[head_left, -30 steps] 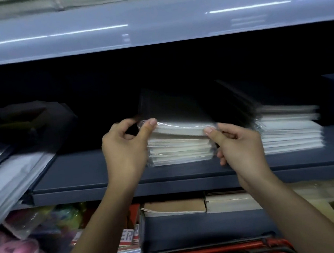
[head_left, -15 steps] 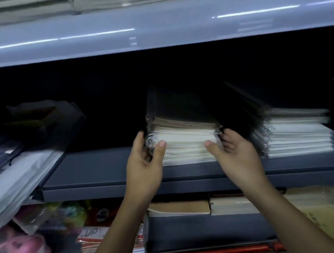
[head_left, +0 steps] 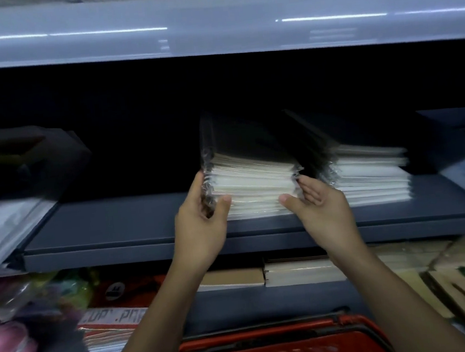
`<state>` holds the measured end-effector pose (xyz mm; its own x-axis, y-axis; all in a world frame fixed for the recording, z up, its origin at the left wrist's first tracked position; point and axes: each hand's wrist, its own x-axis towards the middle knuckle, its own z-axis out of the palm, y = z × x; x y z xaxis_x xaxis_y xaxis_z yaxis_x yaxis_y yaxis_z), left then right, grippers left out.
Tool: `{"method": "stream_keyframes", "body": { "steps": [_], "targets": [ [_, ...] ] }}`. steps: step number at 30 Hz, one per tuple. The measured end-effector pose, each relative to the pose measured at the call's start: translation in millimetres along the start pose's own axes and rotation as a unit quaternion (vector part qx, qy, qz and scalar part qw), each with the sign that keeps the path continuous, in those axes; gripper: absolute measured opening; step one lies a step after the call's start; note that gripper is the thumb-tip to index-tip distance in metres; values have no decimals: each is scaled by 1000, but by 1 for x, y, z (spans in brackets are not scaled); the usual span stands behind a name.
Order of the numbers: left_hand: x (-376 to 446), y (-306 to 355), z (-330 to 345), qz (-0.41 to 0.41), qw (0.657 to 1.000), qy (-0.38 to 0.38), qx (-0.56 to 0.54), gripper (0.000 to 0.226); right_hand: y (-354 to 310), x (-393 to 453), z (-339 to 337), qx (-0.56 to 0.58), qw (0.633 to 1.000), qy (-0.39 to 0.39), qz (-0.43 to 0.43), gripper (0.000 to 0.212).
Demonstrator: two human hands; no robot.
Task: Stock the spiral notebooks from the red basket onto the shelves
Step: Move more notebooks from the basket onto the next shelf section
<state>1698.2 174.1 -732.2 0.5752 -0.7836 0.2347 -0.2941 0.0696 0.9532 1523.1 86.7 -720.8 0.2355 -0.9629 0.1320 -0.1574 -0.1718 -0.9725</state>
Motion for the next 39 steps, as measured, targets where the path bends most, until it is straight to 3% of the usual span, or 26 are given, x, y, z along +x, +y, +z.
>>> {"method": "stream_keyframes", "body": {
  "steps": [6,10,14,17,19,22,24,25,28,31,39],
  "targets": [
    [-29,13,-10,-32,997,40,-54,69,-2,-34,-12,-13,1000,22,-15,68],
    [-78,10,-34,-40,995,82,-43,41,9,-82,-34,-47,995,56,-71,46],
    [-137,-15,-44,-174,980,29,-86,27,48,-130,-50,-58,992,72,-88,15],
    [-179,-50,-44,-260,963,-42,-60,20,90,-166,-56,-123,990,-4,-64,12],
    [-198,-78,-39,-300,952,-52,-28,15,119,-184,-54,-171,983,-67,-16,12],
    [-218,-120,-26,-327,941,-62,63,12,169,-196,-42,-186,964,-115,153,21],
    [-231,-142,-18,-338,923,-111,144,4,195,-207,-31,-175,937,-150,264,28],
    [-236,-148,-14,-347,908,-144,186,12,204,-213,-25,-166,925,-155,305,27],
    [-245,-152,-9,-344,843,-273,312,39,213,-227,-14,-207,908,-161,327,23],
    [-244,-147,-5,-336,808,-345,339,51,222,-236,-7,-219,891,-175,357,29],
    [-246,-140,0,-347,789,-374,342,57,218,-241,1,-136,869,-154,451,19]
  ]
}}
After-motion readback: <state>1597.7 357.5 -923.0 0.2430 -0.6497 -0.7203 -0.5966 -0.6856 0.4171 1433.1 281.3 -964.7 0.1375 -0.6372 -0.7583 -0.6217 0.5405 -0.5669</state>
